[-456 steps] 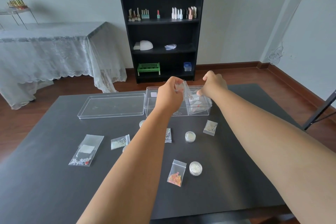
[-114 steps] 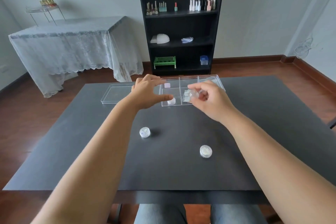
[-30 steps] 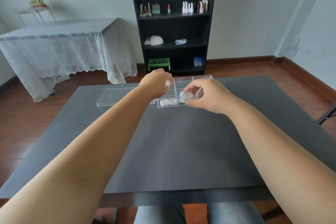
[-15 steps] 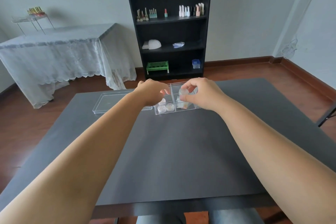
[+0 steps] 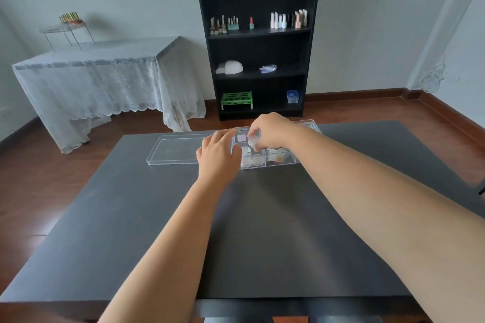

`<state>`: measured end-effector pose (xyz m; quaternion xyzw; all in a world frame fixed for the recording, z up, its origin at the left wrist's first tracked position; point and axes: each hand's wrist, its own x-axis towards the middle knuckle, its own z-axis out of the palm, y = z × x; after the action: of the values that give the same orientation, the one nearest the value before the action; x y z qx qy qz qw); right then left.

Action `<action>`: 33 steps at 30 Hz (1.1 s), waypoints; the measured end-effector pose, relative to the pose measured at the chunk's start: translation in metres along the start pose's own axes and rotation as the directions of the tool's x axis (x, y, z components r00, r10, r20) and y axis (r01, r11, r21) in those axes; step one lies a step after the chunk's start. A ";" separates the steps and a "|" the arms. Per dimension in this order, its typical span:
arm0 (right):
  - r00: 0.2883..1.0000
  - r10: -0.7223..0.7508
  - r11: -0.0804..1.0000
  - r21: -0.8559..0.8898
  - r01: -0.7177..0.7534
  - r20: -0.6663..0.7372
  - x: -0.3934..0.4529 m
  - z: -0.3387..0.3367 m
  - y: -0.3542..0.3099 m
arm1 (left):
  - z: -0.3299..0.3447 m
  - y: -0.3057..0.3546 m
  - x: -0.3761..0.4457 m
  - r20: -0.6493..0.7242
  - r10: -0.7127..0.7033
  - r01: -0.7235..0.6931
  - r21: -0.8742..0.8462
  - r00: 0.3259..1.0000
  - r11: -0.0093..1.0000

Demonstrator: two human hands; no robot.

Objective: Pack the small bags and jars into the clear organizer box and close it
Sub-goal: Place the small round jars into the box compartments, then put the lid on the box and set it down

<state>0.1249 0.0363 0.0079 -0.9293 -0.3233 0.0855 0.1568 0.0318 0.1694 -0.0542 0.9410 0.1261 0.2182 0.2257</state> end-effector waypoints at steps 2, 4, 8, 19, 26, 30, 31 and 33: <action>0.999 0.040 0.994 -0.101 -0.036 0.033 0.005 0.000 -0.006 | 0.004 0.000 -0.004 -0.015 -0.006 0.007 0.013 1.000 1.000; 0.995 0.079 0.980 -0.186 -0.066 0.062 0.009 -0.001 -0.014 | 0.006 0.000 -0.007 -0.025 -0.010 0.010 0.022 1.000 1.000; 0.989 0.097 0.969 -0.237 -0.067 0.115 0.015 -0.002 -0.019 | 0.006 -0.001 -0.008 -0.026 -0.010 0.010 0.025 1.000 1.000; 1.000 -0.007 1.000 0.007 0.007 0.015 -0.007 -0.004 0.004 | -0.024 -0.055 -0.004 0.051 -0.114 0.109 0.095 0.992 0.990; 0.981 -0.007 0.989 0.145 0.036 -0.195 -0.029 0.009 0.017 | -0.045 -0.086 -0.024 0.124 -0.135 0.111 0.185 0.983 0.976; 0.950 -0.061 0.968 0.212 0.131 -0.307 -0.041 0.012 0.005 | -0.055 -0.084 -0.033 0.039 -0.117 0.109 0.169 0.992 0.980; 0.939 -0.085 0.964 0.210 0.162 -0.334 -0.044 0.013 0.001 | -0.058 -0.083 -0.037 0.010 -0.106 0.103 0.155 0.994 0.983; 0.919 -0.140 0.957 0.188 0.221 -0.370 -0.047 0.015 -0.008 | -0.065 -0.080 -0.043 -0.075 -0.070 0.077 0.094 0.995 0.993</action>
<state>0.0799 0.0165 -0.0007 -0.8716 -0.3629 -0.0612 0.3240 -0.0472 0.2487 -0.0557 0.9372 0.1790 0.2368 0.1832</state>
